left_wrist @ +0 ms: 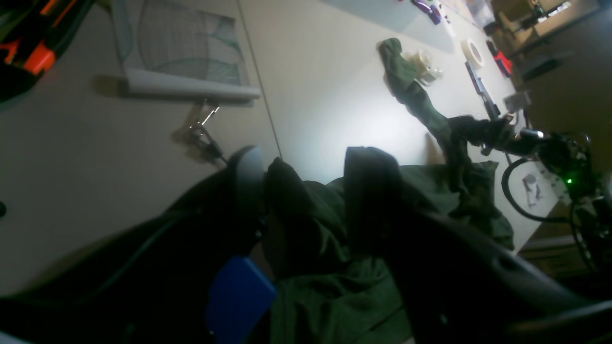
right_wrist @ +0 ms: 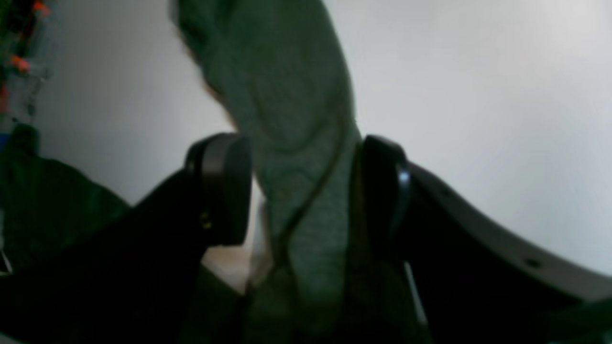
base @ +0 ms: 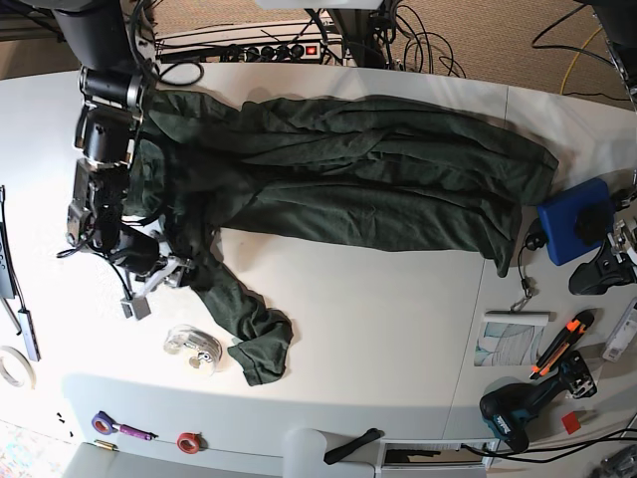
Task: Layout the t-shirt on the table in an organized manner, then fold the t-shirt properly
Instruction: 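Release the hem and grasp the shirt's side edge with the right gripper, then fold the grasped side edge with the right gripper over the shirt body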
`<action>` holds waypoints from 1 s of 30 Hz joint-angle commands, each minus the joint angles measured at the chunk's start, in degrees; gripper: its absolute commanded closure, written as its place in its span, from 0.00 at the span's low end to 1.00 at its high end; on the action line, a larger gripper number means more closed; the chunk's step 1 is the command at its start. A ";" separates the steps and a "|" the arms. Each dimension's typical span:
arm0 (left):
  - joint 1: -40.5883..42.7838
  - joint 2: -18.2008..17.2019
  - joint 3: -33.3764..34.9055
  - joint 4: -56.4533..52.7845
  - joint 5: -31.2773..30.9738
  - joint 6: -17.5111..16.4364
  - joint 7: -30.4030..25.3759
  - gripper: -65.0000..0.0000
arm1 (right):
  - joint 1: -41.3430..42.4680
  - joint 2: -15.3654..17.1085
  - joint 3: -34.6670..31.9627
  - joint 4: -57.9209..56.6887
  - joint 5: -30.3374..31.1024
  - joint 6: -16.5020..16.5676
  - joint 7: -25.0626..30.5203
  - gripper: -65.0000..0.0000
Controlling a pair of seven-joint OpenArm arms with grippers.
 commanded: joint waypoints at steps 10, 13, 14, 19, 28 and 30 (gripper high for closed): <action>-1.09 -1.57 -0.44 0.87 -1.58 -0.25 -1.07 0.56 | 1.75 -3.30 0.04 0.61 -0.48 0.30 -2.08 0.83; -1.09 -1.57 -0.44 0.87 -1.58 -0.25 -1.07 0.56 | 1.77 -3.58 0.07 0.63 0.11 0.30 -3.17 1.00; -1.09 -1.57 -0.44 0.87 -1.58 -0.25 -1.05 0.56 | 1.75 -3.54 0.22 0.83 1.16 0.30 -3.21 1.00; -1.09 -1.57 -0.44 0.87 -1.58 -0.25 -1.05 0.56 | 1.31 -3.56 6.16 6.49 11.02 0.30 -10.23 1.00; -0.11 -1.57 -0.44 0.85 -1.58 -0.25 -1.01 0.56 | -10.84 -2.25 19.54 36.83 26.43 0.30 -27.86 1.00; -0.20 -1.60 -0.44 0.85 -1.58 -0.25 -1.09 0.56 | -15.65 -1.92 20.83 44.00 27.02 0.30 -27.86 1.00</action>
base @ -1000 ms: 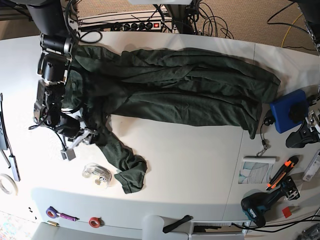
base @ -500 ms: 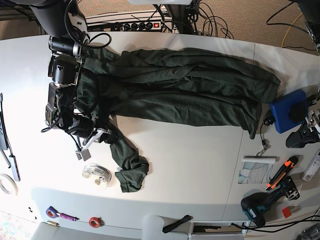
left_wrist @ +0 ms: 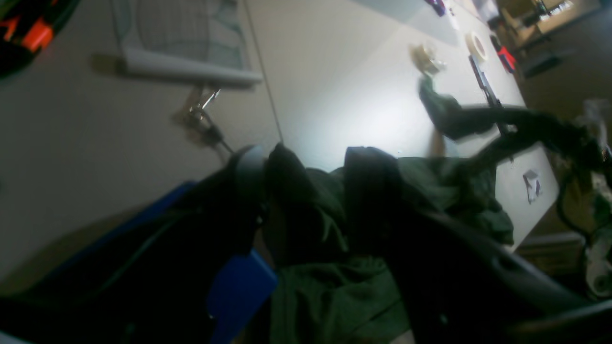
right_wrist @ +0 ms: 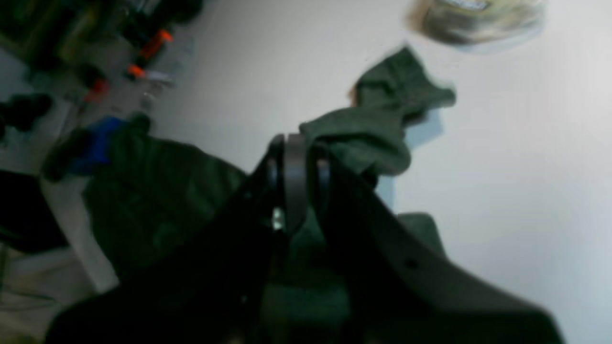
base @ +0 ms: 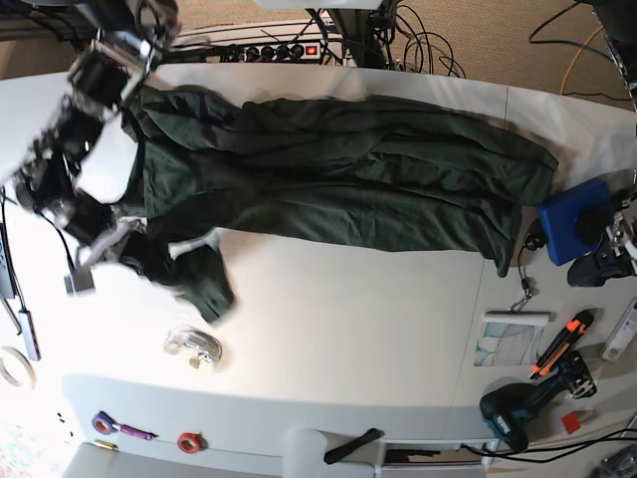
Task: Layout the t-shirt on the table in an organized manner, then fold the t-shirt properly
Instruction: 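Fold the grasped side edge with the right gripper over the shirt body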
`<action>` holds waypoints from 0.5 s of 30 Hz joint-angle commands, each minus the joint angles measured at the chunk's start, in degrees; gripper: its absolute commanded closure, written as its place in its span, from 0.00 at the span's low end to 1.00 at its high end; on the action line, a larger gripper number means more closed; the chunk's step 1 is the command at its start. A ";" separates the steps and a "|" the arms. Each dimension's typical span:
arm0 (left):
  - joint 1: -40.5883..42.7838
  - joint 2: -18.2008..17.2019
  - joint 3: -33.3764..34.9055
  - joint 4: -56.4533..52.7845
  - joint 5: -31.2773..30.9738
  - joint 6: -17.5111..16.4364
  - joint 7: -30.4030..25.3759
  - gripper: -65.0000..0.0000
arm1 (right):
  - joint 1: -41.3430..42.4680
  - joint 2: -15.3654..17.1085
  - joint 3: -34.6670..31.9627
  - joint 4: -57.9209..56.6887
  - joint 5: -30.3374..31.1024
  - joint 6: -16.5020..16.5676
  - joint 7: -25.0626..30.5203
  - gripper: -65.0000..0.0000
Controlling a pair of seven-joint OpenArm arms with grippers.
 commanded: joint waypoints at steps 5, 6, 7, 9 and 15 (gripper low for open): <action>-1.60 -1.57 -0.50 0.81 -1.60 -0.28 -1.09 0.56 | -8.96 0.74 0.63 14.19 4.04 0.14 1.41 1.00; -1.60 -1.57 -0.50 0.81 -1.60 -0.28 -1.09 0.56 | -10.60 0.66 0.59 16.09 5.79 0.14 1.41 1.00; -1.60 -1.60 -0.50 0.81 -1.60 -0.28 -1.11 0.56 | -11.89 0.39 0.59 17.79 7.45 0.14 1.41 1.00; -1.60 -1.60 -0.50 0.81 -1.60 -0.28 -1.11 0.56 | -13.66 -1.14 0.59 20.85 8.44 0.14 1.41 1.00; -1.60 -1.60 -0.50 0.81 -1.60 -0.28 -1.14 0.56 | -15.06 -7.02 -4.70 23.19 7.96 0.14 1.41 1.00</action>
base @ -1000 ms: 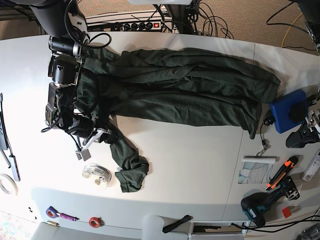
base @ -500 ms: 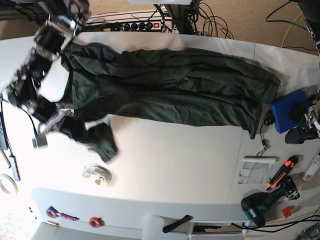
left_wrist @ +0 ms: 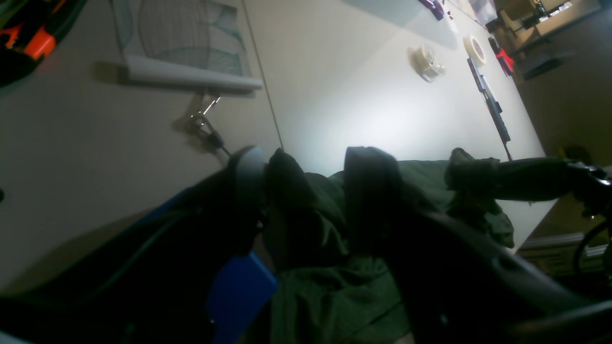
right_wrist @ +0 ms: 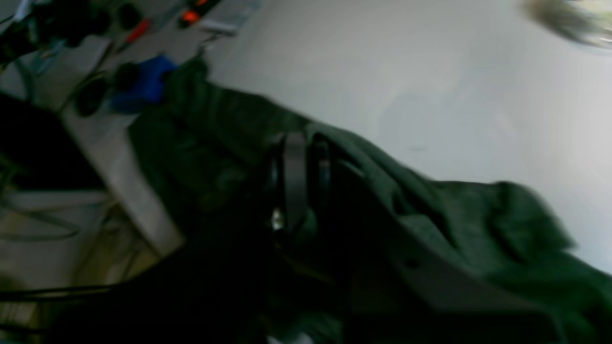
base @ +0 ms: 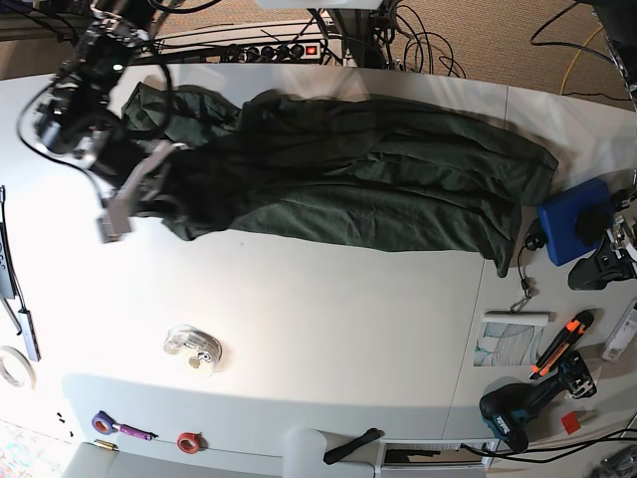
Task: Layout the t-shirt on the table in an organized manner, then fold the t-shirt properly
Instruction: 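Fold the grasped side edge with the right gripper over the shirt body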
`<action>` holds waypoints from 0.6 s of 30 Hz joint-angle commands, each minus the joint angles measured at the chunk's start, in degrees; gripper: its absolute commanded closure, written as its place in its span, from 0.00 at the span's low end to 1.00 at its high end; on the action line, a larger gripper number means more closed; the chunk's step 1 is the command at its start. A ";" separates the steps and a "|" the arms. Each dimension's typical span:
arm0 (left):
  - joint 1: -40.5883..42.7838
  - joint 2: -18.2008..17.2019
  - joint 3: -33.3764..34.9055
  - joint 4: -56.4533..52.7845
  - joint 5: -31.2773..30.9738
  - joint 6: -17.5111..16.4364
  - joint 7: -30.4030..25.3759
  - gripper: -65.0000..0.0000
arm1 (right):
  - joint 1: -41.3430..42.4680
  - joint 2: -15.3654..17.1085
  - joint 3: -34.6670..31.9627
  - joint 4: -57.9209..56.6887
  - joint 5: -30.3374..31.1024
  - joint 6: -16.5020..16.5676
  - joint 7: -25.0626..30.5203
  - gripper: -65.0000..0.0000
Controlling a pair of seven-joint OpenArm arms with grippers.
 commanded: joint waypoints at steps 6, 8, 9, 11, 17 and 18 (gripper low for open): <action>-1.20 -1.57 -0.48 0.83 -1.58 -0.28 -1.11 0.56 | 0.63 -1.57 -14.62 0.92 -6.86 0.08 1.70 1.00; -1.20 -1.57 -0.48 0.83 -1.58 -0.28 -1.11 0.56 | 0.63 -1.57 -19.23 0.92 -11.43 0.08 2.91 1.00; -1.20 -1.57 -0.48 0.83 -1.58 -0.28 -1.09 0.56 | 0.63 -1.57 -21.29 0.92 -13.55 0.08 3.28 1.00; -1.20 -1.57 -0.48 0.83 -1.58 -0.28 -1.09 0.56 | 0.63 -1.57 -24.94 0.92 -17.53 0.08 3.89 1.00; -1.20 -1.57 -0.48 0.83 -1.58 -0.28 -1.09 0.56 | 0.61 -1.57 -32.79 0.87 -23.32 0.08 7.06 0.63; -1.20 -1.57 -0.48 0.83 -1.58 -0.28 -1.09 0.56 | 0.63 -1.57 -33.53 0.87 -24.35 0.08 9.44 0.63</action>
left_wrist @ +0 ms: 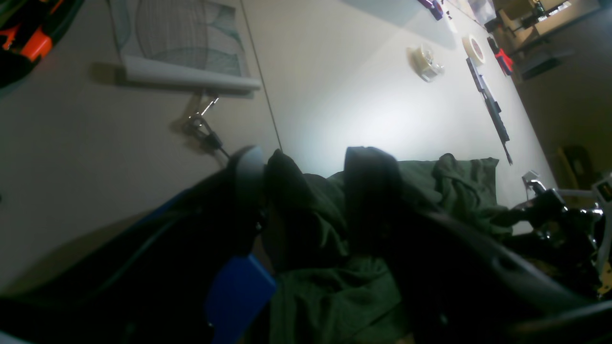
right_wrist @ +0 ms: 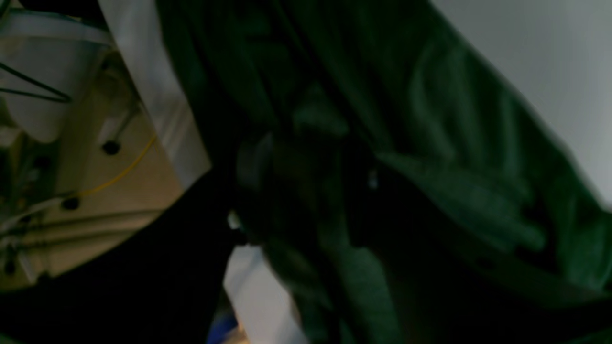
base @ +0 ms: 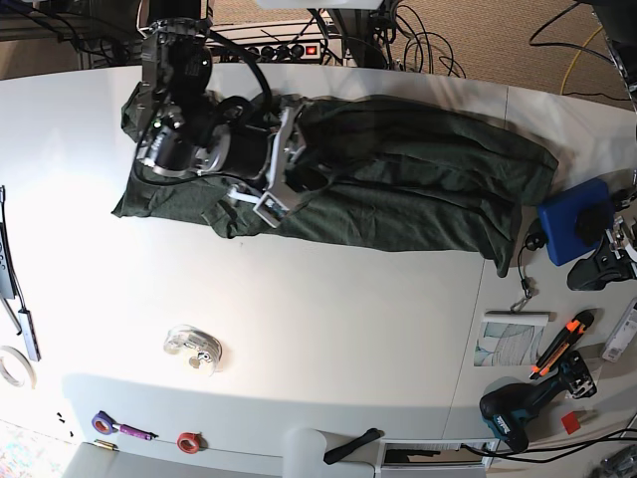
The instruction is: Layout the t-shirt on the table in an organized manner, then fold the t-shirt properly
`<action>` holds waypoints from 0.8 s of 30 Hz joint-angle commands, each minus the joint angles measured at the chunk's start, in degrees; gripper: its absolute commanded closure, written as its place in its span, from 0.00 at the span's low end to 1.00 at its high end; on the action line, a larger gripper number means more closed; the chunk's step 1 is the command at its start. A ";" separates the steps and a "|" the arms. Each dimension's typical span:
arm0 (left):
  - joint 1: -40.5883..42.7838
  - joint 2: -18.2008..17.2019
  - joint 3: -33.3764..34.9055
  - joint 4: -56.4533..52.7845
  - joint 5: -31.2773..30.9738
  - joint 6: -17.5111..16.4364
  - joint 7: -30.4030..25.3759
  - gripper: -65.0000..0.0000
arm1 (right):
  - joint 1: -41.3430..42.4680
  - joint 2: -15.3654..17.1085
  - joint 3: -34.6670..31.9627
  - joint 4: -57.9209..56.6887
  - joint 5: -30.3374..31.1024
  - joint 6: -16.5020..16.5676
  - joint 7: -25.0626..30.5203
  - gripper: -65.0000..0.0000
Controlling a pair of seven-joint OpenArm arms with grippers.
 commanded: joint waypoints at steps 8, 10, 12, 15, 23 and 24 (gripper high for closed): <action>-1.05 -1.29 -0.48 0.85 -1.56 -0.28 -1.05 0.56 | 0.68 0.17 4.17 0.90 -14.40 -5.62 13.29 0.63; -1.18 -0.04 -0.48 0.85 -1.56 -0.28 -1.07 0.56 | 0.66 0.17 9.38 0.85 -12.90 -5.79 12.63 0.63; -1.29 2.34 -0.48 0.85 -1.56 -0.28 -1.05 0.56 | 0.66 0.17 15.93 0.83 -9.44 -5.77 12.52 0.63; -1.31 6.69 -0.48 0.85 -1.56 -0.28 -1.62 0.56 | 0.66 0.15 26.05 0.81 -5.99 -5.73 12.09 0.63; -2.29 13.75 -0.46 0.87 5.97 -0.28 -8.39 0.56 | 0.70 0.17 36.22 -7.80 0.09 -4.85 12.22 0.63; -2.51 14.10 -0.42 0.87 5.92 -0.28 -8.41 0.56 | 0.96 0.15 36.13 -10.16 0.72 -4.76 12.20 0.63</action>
